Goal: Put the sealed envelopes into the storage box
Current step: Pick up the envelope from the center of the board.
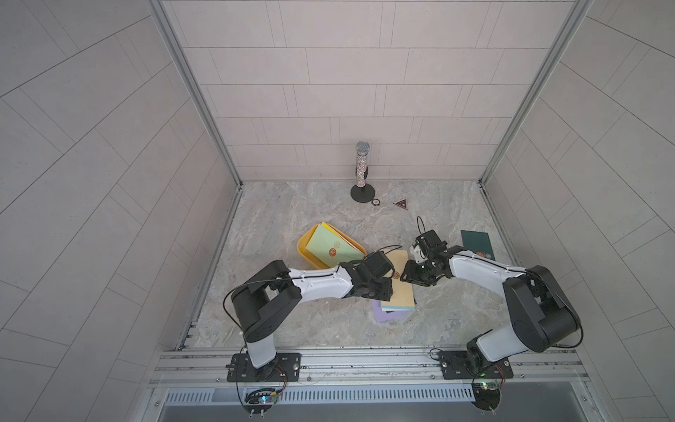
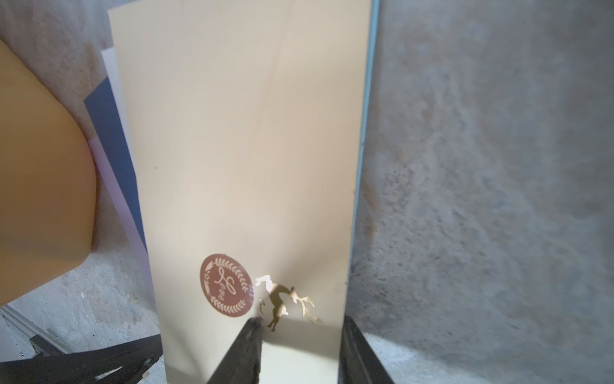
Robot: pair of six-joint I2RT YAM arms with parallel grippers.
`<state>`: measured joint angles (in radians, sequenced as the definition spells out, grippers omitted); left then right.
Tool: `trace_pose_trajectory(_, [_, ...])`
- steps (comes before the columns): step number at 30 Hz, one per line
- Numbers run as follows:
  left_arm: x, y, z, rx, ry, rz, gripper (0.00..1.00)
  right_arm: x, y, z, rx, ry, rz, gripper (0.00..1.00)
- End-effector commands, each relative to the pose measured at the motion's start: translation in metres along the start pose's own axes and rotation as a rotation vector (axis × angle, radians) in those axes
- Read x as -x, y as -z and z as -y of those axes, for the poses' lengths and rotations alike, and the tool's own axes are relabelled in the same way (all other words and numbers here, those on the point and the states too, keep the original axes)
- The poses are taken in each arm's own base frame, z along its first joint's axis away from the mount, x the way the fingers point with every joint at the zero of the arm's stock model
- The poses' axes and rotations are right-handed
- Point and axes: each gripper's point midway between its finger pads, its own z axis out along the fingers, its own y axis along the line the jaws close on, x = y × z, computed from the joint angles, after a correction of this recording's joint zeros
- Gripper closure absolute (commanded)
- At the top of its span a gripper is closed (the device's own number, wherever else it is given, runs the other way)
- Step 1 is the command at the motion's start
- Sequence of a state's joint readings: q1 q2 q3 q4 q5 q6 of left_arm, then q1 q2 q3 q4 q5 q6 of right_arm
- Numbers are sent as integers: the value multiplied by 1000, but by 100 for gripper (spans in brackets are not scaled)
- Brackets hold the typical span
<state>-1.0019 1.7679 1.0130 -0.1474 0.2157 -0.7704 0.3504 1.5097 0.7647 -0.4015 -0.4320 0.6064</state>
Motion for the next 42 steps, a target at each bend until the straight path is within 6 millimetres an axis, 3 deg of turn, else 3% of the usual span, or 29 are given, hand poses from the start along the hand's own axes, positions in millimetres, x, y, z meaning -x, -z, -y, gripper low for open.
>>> trace_pose_trajectory(1, [11, 12, 21, -65, -16, 40, 49, -6, 1, -1, 5, 8, -23, 58])
trace_pose_trajectory(15, [19, 21, 37, -138, -19, 68, 49, -11, -3, 4, 3, 3, -33, 56])
trace_pose_trajectory(26, [14, 13, 36, -140, -18, 42, 48, -12, 0, -1, 37, -7, -30, 52])
trace_pose_trajectory(35, [8, 5, 28, -115, -18, 27, 48, -9, 13, -19, 149, -37, -4, 50])
trace_pose_trajectory(42, [9, 4, 26, -109, -22, 29, 47, -14, 20, -15, 115, -23, -9, 49])
